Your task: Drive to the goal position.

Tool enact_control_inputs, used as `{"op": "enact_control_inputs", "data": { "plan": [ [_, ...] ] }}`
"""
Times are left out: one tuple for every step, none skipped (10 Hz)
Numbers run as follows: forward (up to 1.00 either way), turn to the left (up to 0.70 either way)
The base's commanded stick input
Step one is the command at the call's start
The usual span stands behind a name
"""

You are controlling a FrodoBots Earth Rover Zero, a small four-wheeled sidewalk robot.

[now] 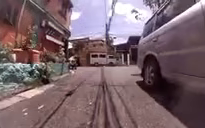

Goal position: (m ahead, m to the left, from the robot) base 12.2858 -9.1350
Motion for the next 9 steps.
{"op": "enact_control_inputs", "data": {
  "plan": [
    [0.70,0.08],
    [0.70,0.08],
    [0.70,0.08],
    [0.70,0.08],
    [0.70,0.08],
    [0.70,0.08],
    [0.70,0.08],
    [0.70,-0.06],
    [0.70,-0.16]
  ]
}}
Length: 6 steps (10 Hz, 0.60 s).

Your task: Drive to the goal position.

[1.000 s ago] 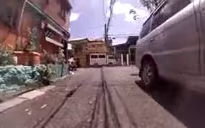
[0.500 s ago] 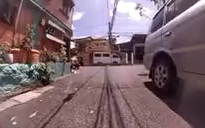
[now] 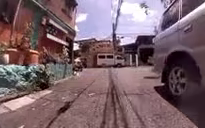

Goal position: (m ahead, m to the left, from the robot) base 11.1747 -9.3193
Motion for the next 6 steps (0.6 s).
{"op": "enact_control_inputs", "data": {
  "plan": [
    [0.70,0.08],
    [0.70,0.08],
    [0.70,0.08],
    [0.70,0.08],
    [0.70,0.08],
    [0.70,0.08]
  ]
}}
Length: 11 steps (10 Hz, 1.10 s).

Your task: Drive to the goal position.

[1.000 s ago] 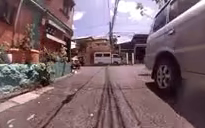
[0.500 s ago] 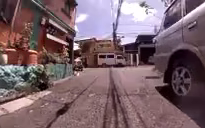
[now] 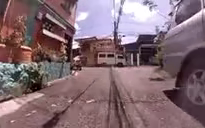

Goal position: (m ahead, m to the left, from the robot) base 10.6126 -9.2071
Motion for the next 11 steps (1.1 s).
{"op": "enact_control_inputs", "data": {
  "plan": [
    [0.70,0.04],
    [0.70,-0.07],
    [0.70,-0.17],
    [0.70,-0.27],
    [0.70,-0.27],
    [0.70,-0.27],
    [0.70,-0.27],
    [0.70,-0.27],
    [0.70,-0.27],
    [0.70,-0.02],
    [0.70,0.08]
  ]
}}
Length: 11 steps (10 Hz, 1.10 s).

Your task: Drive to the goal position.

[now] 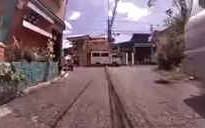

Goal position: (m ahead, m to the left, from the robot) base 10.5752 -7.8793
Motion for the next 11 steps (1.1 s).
{"op": "enact_control_inputs", "data": {
  "plan": [
    [0.70,0.08],
    [0.70,0.08],
    [0.70,-0.06],
    [0.70,-0.27],
    [0.70,-0.27],
    [0.70,-0.27],
    [0.70,-0.27],
    [0.70,-0.26],
    [0.70,0.01],
    [0.70,0.08],
    [0.70,0.08]
  ]
}}
